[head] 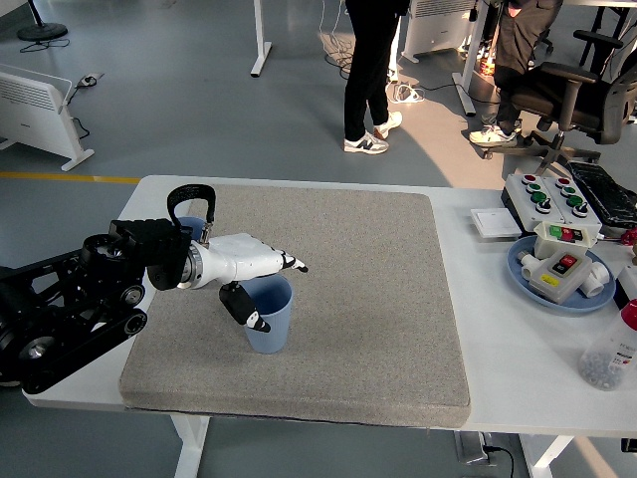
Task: Push cup pick cup insert cup
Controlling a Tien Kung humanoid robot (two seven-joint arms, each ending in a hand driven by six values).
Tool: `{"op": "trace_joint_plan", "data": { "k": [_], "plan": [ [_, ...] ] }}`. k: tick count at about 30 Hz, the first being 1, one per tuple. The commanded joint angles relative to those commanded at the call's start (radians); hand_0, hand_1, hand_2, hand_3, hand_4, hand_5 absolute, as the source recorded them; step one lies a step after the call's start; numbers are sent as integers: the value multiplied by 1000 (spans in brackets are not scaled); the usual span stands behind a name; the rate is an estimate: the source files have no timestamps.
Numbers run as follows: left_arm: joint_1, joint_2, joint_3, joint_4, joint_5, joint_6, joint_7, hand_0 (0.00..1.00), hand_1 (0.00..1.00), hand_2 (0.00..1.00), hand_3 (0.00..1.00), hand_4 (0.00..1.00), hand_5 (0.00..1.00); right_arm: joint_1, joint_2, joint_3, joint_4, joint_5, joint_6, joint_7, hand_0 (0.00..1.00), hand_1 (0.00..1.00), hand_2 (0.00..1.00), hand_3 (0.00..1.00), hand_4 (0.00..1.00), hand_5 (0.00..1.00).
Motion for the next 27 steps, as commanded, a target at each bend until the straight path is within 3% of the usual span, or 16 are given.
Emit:
{"op": "trace_joint_plan", "data": {
  "k": [1, 6, 7, 12, 13, 19, 20, 25, 26, 27],
  "plan": [
    [-2, -1, 3, 3, 3, -2, 0, 573, 730, 880, 810, 786, 169, 0, 0, 0, 0, -1, 0, 0, 527, 546, 564, 579, 73, 789],
    [-8, -4, 13, 13, 11, -10, 0, 573, 730, 880, 810, 786, 169, 0, -1, -2, 0, -3, 1, 1, 527, 546, 564, 579, 73, 789],
    [-10, -5, 15, 15, 10, -12, 0, 538, 703, 847, 715, 741, 128, 0, -1, -3, 0, -2, 1, 0, 527, 546, 564, 578, 75, 779],
    [-12, -8, 22, 21, 9, -14, 1, 538, 703, 847, 715, 741, 128, -2, -1, -4, 0, -2, 0, -1, 527, 546, 564, 578, 75, 779],
    [-11, -8, 22, 21, 10, -15, 0, 491, 632, 754, 579, 702, 120, -3, -1, -4, 0, -4, 1, 0, 527, 546, 564, 579, 75, 775],
    [-2, 0, 23, 10, 24, -17, -6, 491, 632, 754, 579, 702, 120, -7, -2, -3, 0, -10, 2, -1, 527, 546, 564, 579, 75, 775],
    [-1, 1, 21, 8, 26, -18, -7, 510, 566, 650, 522, 661, 103, -8, -2, -2, 0, -11, 2, -1, 527, 546, 564, 579, 76, 775],
    [6, 16, 7, -17, 25, -35, -8, 510, 566, 650, 522, 661, 103, -9, -2, -2, 0, -15, 3, -2, 527, 546, 564, 579, 76, 775],
    [6, 19, 4, -22, 24, -38, -8, 532, 537, 581, 486, 635, 89, -9, -2, -1, 0, -16, 2, -2, 527, 546, 564, 579, 76, 775],
    [7, 27, -2, -35, 19, -43, -6, 532, 537, 581, 486, 635, 89, -10, -2, -2, 0, -14, 2, -2, 527, 546, 564, 579, 76, 775]
  ]
}}
